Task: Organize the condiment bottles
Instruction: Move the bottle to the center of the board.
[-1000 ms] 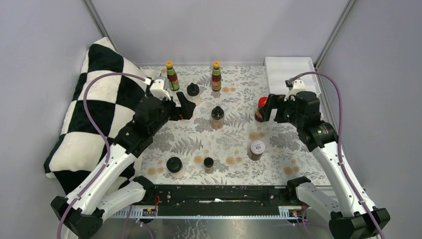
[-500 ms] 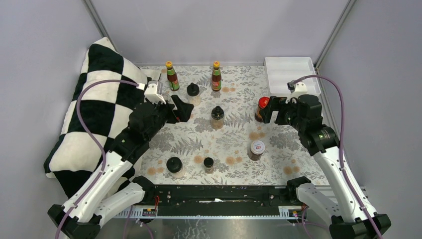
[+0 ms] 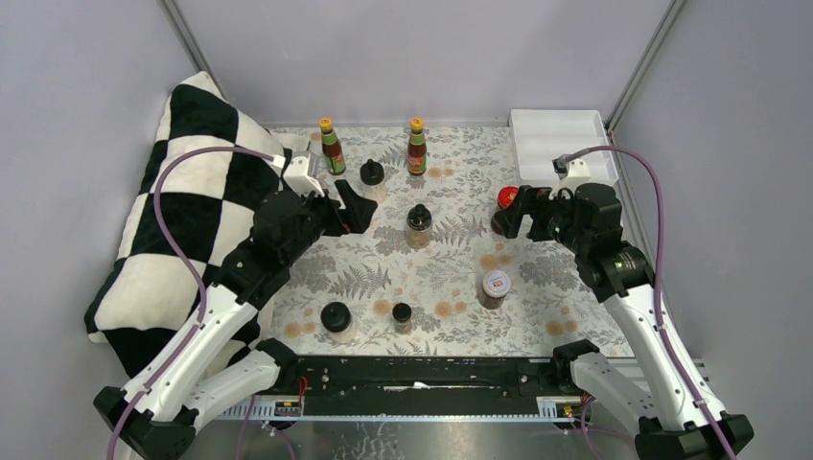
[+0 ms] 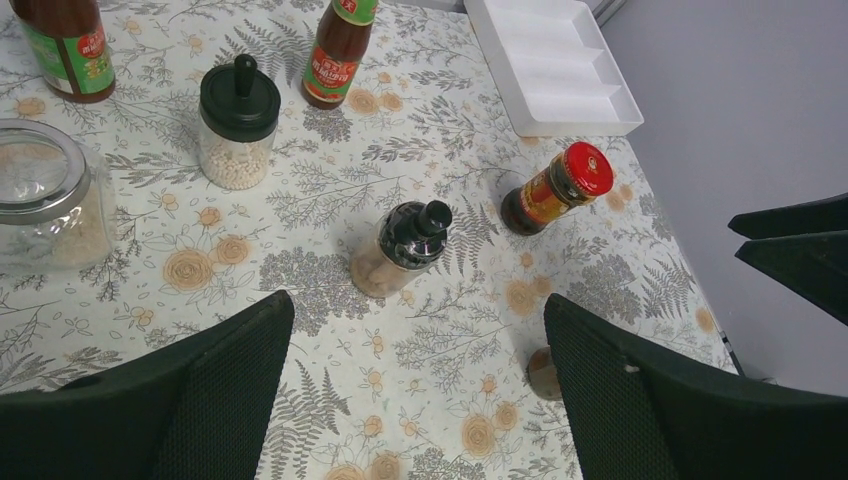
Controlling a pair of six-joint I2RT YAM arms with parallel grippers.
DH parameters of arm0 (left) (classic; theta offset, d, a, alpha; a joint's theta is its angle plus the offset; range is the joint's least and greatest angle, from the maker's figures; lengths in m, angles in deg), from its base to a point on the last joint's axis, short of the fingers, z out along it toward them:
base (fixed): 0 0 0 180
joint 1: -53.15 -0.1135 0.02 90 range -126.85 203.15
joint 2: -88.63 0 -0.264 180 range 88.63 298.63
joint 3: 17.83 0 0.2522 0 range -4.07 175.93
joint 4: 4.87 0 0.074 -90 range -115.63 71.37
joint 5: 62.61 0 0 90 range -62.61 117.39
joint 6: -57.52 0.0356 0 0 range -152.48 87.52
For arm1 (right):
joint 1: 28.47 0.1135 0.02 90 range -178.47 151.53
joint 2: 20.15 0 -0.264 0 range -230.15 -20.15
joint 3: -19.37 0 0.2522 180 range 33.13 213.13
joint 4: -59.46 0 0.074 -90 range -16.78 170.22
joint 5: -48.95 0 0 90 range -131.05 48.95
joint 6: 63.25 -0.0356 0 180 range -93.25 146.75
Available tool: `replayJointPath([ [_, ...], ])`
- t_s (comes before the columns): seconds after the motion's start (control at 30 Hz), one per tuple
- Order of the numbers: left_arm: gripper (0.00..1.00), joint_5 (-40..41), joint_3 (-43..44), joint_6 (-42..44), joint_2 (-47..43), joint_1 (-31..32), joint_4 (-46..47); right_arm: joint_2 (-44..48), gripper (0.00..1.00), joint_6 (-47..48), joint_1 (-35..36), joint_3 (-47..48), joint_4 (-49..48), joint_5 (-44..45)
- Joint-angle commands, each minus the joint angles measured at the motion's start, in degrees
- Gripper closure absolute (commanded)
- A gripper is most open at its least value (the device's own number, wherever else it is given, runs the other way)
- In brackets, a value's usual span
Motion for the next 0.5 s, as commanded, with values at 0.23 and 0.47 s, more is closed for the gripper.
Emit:
replayJointPath([
  [0.23, 0.01, 2.47, -0.15, 0.49, -1.05, -0.06, 3.14, -1.38, 0.00, -0.42, 0.11, 1.60, 0.07, 8.33],
  [0.47, 0.02, -4.48, 0.86, -0.90, 8.26, -7.87, 4.89, -11.04, 0.02, 1.44, 0.10, 7.79, 0.77, 14.47],
])
